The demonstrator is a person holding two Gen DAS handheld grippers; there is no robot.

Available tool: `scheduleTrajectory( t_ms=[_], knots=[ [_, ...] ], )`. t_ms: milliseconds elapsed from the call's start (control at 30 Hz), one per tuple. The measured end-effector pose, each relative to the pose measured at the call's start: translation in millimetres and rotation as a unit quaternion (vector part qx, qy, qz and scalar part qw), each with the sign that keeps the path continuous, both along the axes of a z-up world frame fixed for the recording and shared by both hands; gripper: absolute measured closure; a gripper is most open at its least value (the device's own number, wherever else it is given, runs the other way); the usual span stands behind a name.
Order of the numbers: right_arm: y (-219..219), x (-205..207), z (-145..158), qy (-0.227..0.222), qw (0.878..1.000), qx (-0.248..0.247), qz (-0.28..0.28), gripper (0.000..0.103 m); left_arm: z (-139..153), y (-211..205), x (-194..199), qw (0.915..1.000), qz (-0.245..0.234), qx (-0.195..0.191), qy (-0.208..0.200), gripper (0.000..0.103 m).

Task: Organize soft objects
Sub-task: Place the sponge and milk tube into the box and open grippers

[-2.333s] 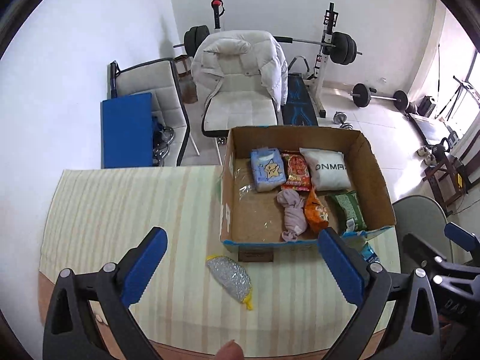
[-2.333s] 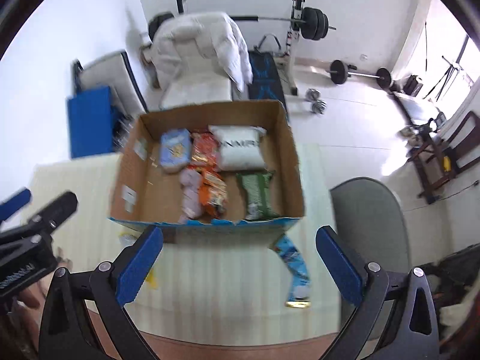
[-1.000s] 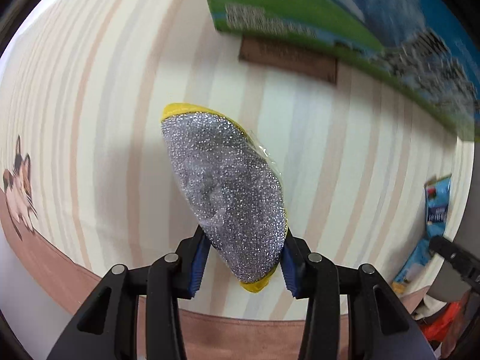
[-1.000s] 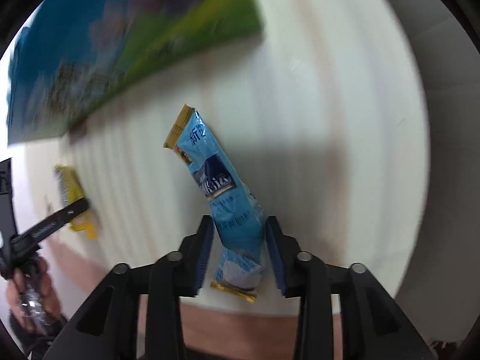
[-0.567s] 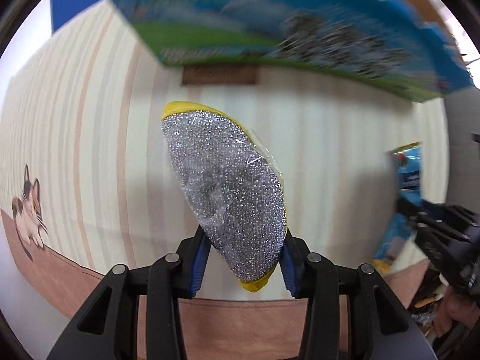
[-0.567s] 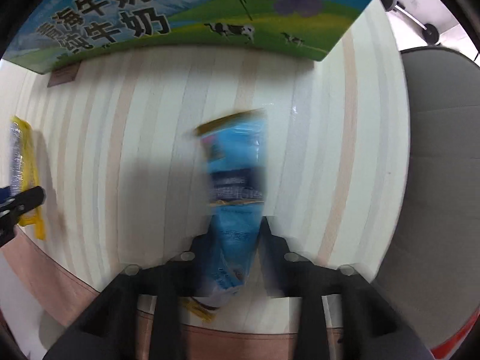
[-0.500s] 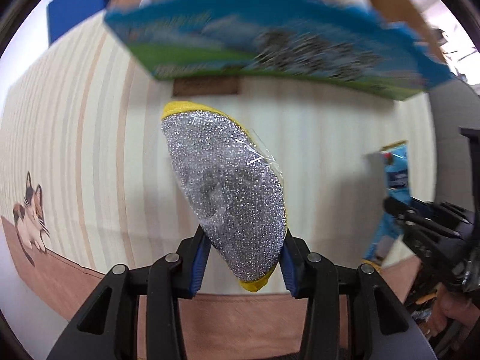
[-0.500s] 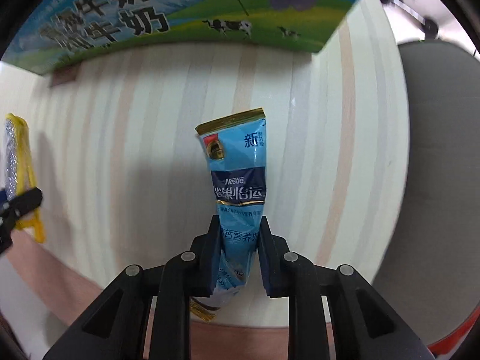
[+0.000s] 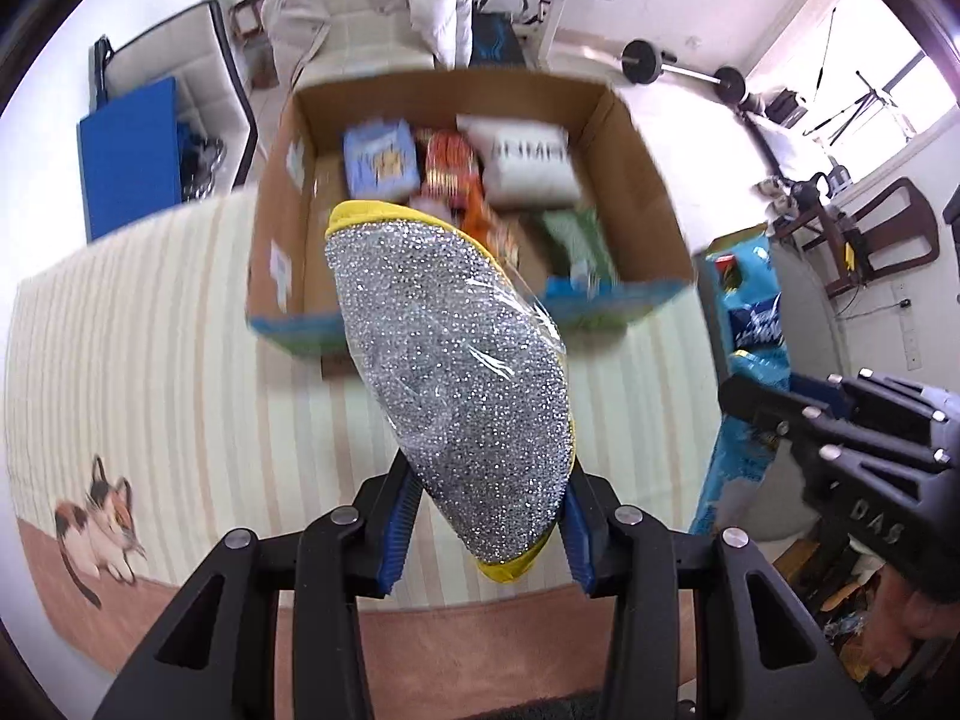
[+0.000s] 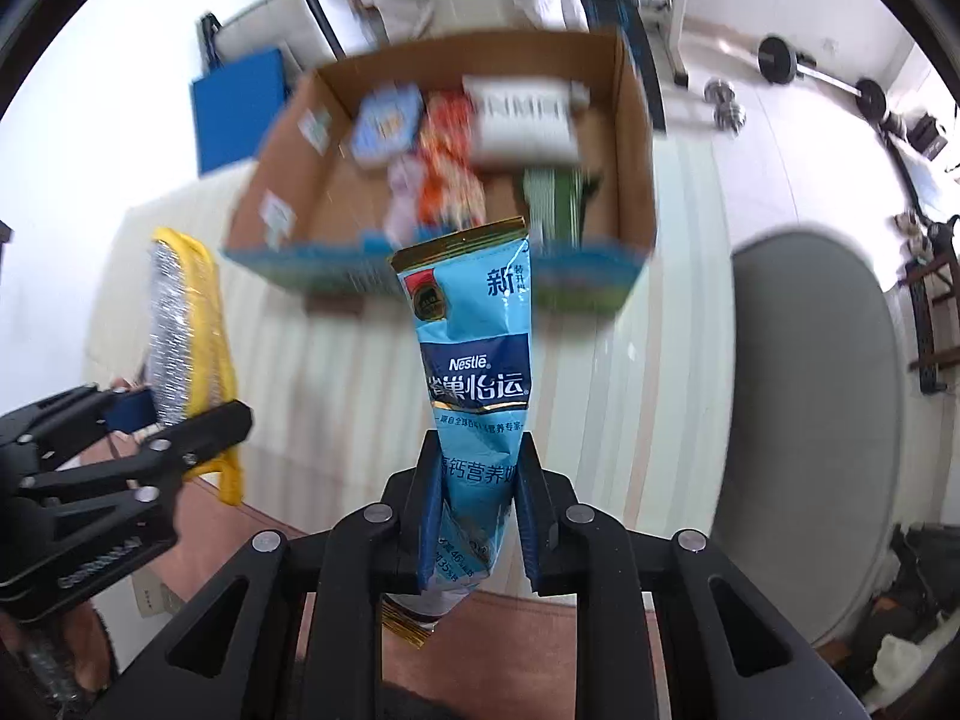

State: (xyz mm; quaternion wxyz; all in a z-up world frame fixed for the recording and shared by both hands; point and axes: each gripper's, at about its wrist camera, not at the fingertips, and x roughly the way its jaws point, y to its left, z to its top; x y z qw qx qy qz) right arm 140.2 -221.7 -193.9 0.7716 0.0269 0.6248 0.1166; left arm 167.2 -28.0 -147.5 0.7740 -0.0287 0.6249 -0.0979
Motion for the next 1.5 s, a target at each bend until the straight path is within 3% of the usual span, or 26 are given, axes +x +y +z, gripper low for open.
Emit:
scheduleTrajectory(
  t_ms=[133,300,433,600,800,933,967,1000,1067,1133,1167,1233,1267,1400,1500],
  knots=[
    [9.0,49.8,39.0,-0.034,0.999,-0.036,0.012,0.080,12.4,17.7,43.5,0.9999,0.005,-0.002,-0.011,0.064],
    [8.0,116.5,40.8,-0.043,0.995,-0.085,0.010,0.080,-4.2,39.0,103.3,0.9995,0.021,0.022,-0.004,0.064],
    [3.0,170.5,20.0,-0.019,0.993,-0.118,0.007,0.080,-36.1,56.7,146.6,0.9982,0.045,0.019,0.036,0.064],
    [1.4,222.3,-32.2,0.035,0.984,-0.173,0.027,0.080,-79.2,63.6,181.7,0.9942,0.044,0.033,0.093,0.064],
    [-5.5,242.5,-69.0,0.069,0.981,-0.179,0.032,0.079,-120.4,62.6,200.2,0.9889,0.038,0.040,0.138,0.062],
    [-1.5,250.0,-85.9,0.085,0.978,-0.186,0.040,0.079,-138.0,60.8,208.6,0.9864,0.042,0.017,0.158,0.061],
    [-0.5,251.9,-88.1,0.090,0.979,-0.179,0.040,0.077,-140.7,61.2,209.3,0.9855,0.046,0.010,0.163,0.060],
    [0.5,253.8,-90.8,0.095,0.979,-0.178,0.039,0.076,-143.6,61.2,209.7,0.9843,0.048,0.007,0.170,0.052],
    [2.7,258.2,-96.4,0.104,0.978,-0.178,0.042,0.071,-147.2,59.5,215.8,0.9841,0.045,0.022,0.170,0.039],
    [5.5,257.5,-96.8,0.108,0.979,-0.170,0.042,0.058,-146.0,56.9,215.1,0.9856,0.037,0.030,0.162,0.019],
    [7.9,257.1,-96.1,0.106,0.980,-0.164,0.044,0.052,-145.5,56.4,215.5,0.9861,0.036,0.026,0.160,0.016],
    [12.7,255.8,-93.3,0.102,0.981,-0.157,0.047,0.027,-141.9,57.0,213.6,0.9868,0.039,0.011,0.156,0.012],
    [15.8,254.8,-91.4,0.096,0.981,-0.162,0.049,0.022,-140.2,57.1,213.3,0.9872,0.041,0.005,0.154,0.010],
    [22.7,248.4,-88.0,0.079,0.984,-0.158,0.034,0.018,-121.9,63.8,203.7,0.9918,0.055,0.010,0.115,0.009],
    [21.5,238.2,-85.6,0.069,0.990,-0.122,-0.006,0.000,-107.7,64.6,190.6,0.9950,0.066,0.027,0.069,0.005]
  ],
)
